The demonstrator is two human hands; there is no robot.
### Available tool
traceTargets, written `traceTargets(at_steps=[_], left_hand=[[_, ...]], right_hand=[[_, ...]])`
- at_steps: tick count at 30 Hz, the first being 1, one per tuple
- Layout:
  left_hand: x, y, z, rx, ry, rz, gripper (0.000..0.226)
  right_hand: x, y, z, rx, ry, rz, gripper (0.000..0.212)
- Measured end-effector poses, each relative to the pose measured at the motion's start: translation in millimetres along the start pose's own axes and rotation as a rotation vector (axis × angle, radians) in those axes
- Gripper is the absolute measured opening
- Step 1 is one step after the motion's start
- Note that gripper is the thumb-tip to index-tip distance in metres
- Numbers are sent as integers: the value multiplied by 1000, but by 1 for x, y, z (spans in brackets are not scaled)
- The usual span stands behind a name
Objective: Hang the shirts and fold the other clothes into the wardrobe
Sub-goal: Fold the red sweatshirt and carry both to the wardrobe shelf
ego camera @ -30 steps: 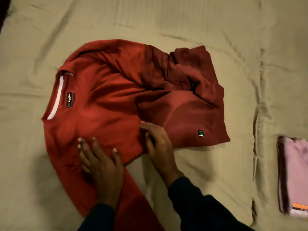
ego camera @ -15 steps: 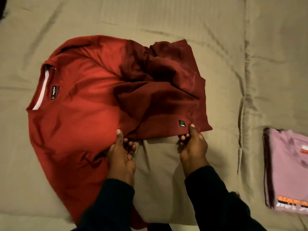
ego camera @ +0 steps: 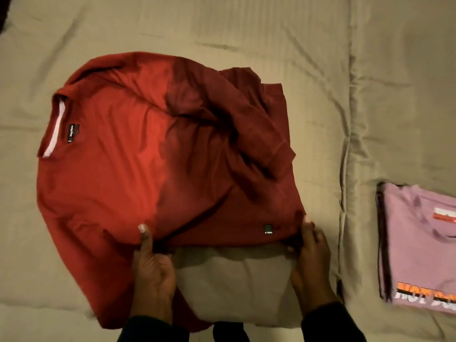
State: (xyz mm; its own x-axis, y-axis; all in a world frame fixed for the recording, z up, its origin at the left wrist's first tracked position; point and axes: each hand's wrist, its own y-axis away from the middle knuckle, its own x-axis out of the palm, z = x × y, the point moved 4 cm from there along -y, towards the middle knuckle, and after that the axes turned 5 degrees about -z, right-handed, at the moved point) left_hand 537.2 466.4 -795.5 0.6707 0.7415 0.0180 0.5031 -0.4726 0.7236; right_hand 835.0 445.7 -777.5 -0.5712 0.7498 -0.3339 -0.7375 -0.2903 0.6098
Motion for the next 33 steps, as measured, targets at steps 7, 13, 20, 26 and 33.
traceTargets(at_steps=[7,13,20,26,33], left_hand=[[-10,11,16,20,70,-185,58],[7,21,20,62,-9,1,27],[-18,18,22,-26,66,-238,16],[-12,19,10,263,-329,-509,33],[84,12,-33,870,-832,-129,40]], right_hand=[[-40,-21,-25,-29,138,-185,13],[-50,-26,-29,-34,170,-141,19],[-57,-37,-35,-31,203,-199,20],[-32,-16,2,-360,624,-367,27],[70,6,44,-201,202,125,27]])
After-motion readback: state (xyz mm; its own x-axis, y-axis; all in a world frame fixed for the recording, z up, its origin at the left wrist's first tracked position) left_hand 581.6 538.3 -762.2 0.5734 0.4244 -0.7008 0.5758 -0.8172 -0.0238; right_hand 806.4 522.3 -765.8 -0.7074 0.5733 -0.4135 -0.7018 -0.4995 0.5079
